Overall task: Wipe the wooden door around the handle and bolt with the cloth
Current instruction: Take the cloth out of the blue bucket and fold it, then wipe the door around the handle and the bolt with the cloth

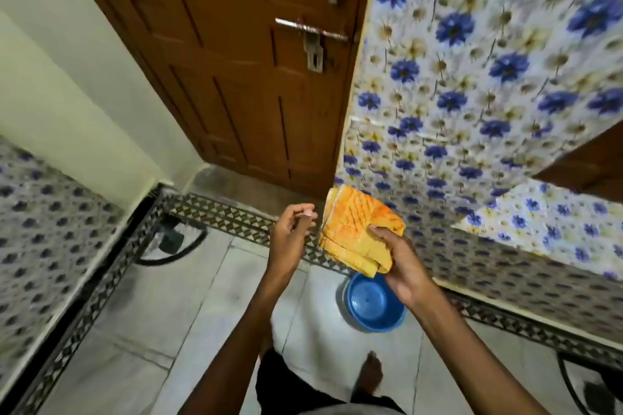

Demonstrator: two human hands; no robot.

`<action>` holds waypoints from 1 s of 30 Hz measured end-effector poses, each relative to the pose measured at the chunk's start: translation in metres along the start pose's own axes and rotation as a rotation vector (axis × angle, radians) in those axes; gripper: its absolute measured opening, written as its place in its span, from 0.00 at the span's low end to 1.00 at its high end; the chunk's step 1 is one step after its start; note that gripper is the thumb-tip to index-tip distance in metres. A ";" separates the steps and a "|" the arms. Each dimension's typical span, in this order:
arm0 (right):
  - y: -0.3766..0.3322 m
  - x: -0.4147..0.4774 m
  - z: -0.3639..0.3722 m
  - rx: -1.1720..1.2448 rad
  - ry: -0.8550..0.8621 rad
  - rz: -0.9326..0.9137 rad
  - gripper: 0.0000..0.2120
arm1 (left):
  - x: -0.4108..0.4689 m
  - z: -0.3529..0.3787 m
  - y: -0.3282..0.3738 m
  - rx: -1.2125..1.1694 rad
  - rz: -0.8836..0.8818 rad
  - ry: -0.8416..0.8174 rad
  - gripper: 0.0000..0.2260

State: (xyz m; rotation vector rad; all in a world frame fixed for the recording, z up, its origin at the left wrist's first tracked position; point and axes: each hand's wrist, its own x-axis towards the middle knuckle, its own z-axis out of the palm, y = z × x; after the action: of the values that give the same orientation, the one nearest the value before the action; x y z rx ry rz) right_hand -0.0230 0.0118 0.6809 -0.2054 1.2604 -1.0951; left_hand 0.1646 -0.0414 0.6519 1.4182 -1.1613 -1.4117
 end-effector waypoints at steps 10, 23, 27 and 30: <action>-0.061 0.016 0.152 0.188 0.084 -0.149 0.18 | 0.085 -0.097 0.118 -0.078 0.157 -0.088 0.06; -0.170 0.082 0.265 0.399 0.421 -0.624 0.27 | 0.253 -0.081 0.231 0.157 0.496 -0.113 0.04; -0.180 0.107 0.304 0.461 0.382 -0.664 0.22 | 0.295 -0.074 0.255 0.248 0.570 -0.069 0.03; -0.210 0.122 0.312 0.518 0.443 -0.724 0.19 | 0.319 -0.077 0.272 0.299 0.635 -0.054 0.03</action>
State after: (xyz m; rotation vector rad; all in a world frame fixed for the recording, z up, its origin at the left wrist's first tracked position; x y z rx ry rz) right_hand 0.1105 -0.3191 0.8524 -0.0134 1.2619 -2.1429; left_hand 0.2088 -0.4231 0.8362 1.0553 -1.7206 -0.8553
